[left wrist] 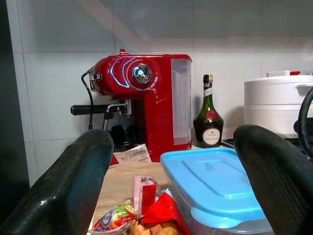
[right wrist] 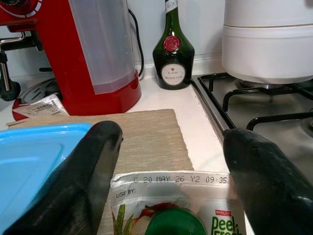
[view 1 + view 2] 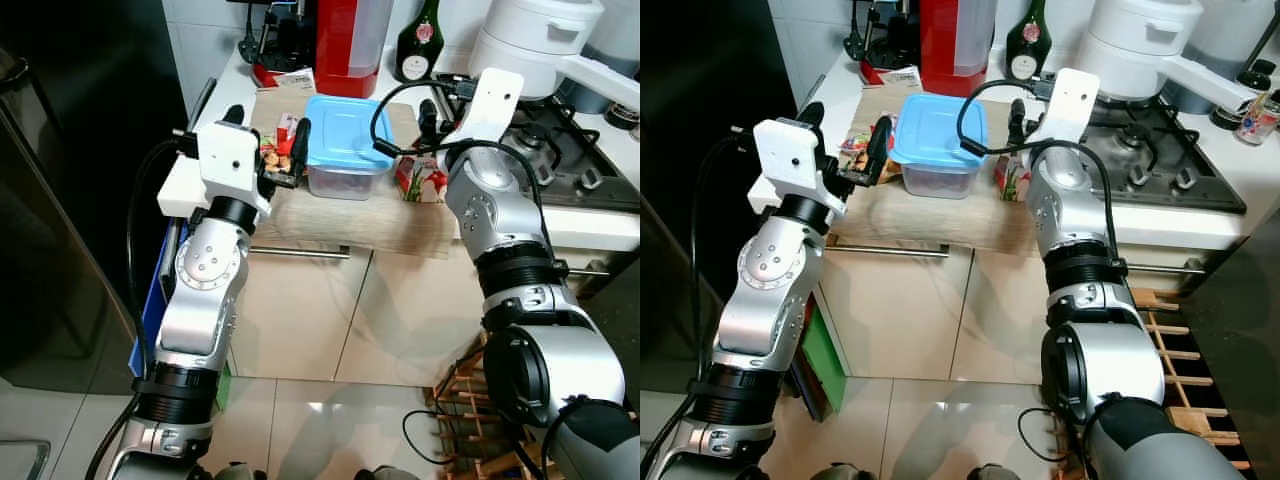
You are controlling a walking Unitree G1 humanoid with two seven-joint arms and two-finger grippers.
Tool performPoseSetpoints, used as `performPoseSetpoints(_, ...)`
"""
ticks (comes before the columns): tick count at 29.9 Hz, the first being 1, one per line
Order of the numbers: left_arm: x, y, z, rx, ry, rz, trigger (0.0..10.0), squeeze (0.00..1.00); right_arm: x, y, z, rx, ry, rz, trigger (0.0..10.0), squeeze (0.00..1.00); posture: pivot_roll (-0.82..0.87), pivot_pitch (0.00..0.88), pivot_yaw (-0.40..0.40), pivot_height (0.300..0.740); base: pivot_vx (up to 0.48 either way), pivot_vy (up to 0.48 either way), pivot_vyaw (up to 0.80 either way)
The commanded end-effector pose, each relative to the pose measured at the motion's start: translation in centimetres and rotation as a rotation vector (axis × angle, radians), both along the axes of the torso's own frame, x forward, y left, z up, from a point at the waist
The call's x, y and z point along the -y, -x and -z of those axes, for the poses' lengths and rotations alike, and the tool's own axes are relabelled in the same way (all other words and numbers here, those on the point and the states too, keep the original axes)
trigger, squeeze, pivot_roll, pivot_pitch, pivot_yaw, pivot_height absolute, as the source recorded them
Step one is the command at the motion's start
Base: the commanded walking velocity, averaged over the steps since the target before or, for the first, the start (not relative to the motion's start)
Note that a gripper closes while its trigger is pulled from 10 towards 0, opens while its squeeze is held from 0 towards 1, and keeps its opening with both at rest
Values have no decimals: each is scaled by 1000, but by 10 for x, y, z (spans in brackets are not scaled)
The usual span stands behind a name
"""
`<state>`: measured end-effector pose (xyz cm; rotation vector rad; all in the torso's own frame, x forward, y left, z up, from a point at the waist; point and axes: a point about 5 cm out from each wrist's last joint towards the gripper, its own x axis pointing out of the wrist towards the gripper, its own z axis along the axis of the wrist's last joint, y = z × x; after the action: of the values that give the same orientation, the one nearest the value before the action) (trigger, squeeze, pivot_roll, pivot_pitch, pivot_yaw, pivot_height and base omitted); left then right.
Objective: Restocking fridge
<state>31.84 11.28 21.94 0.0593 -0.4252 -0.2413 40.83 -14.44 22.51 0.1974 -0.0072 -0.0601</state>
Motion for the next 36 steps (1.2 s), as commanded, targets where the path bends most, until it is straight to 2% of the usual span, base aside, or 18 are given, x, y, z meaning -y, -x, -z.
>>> performPoseSetpoints(1,3,-2,-1,-7,-10,11,10000,0,-3,2,21,-93,-30,-16,0,0,-8,0,-55,740,0,0,0)
performPoseSetpoints(4,4,-2,1,-10,-13,15,10000,0,-8,2,15,-42,-14,-49,0,0,-11,0,-58,740,0,0,0)
performPoseSetpoints(8,6,-2,1,-12,-14,20,10000,0,-11,3,13,-24,9,-74,0,0,-14,0,-62,740,0,0,0)
performPoseSetpoints(10,8,-2,1,-13,-11,24,10000,0,-14,5,11,23,69,-100,0,0,-15,0,-63,740,0,0,0)
performPoseSetpoints(11,8,-2,1,-13,-11,24,10000,0,-14,5,11,23,69,-100,0,0,-15,0,-63,740,0,0,0)
performPoseSetpoints(12,8,-2,1,-13,-10,25,10000,0,-16,6,3,83,109,-109,0,0,-20,0,-62,740,0,0,0)
performPoseSetpoints(13,8,-2,2,-13,-8,27,10000,0,-20,10,-14,208,121,-123,0,0,-20,0,-62,740,0,0,0)
performPoseSetpoints(14,8,-2,2,-13,-8,27,10000,0,-20,10,-14,208,121,-123,0,0,-20,0,-62,740,0,0,0)
performPoseSetpoints(15,8,-2,2,-15,-8,28,10000,0,-21,14,-27,302,153,-118,0,0,-25,0,-63,740,0,0,0)
performPoseSetpoints(19,9,-2,2,-13,-5,30,10000,0,-19,21,-50,446,177,-100,0,0,-30,0,-61,740,0,0,0)
performPoseSetpoints(25,10,-4,3,-16,-11,40,10000,0,-12,25,-53,503,178,-83,0,0,-34,0,-43,740,0,0,0)
performPoseSetpoints(30,12,-7,-1,-6,-21,51,10000,0,-4,26,-50,492,211,-25,0,0,-26,0,-42,740,0,0,0)
performPoseSetpoints(31,13,-6,-2,-3,-23,64,10000,0,2,25,-44,456,215,7,10000,0,-25,0,-40,740,0,0,0)
performPoseSetpoints(32,15,-5,-1,-9,-32,94,10000,0,9,25,-35,405,191,44,10000,1000,-24,0,-40,740,0,0,0)
performPoseSetpoints(35,18,-3,1,-15,-59,136,10000,0,26,23,-17,307,112,129,10000,1000,-21,0,-39,740,0,0,0)
performPoseSetpoints(36,14,-4,1,-15,-63,125,10000,0,30,23,-7,256,65,160,10000,1000,-21,0,-39,740,0,0,0)
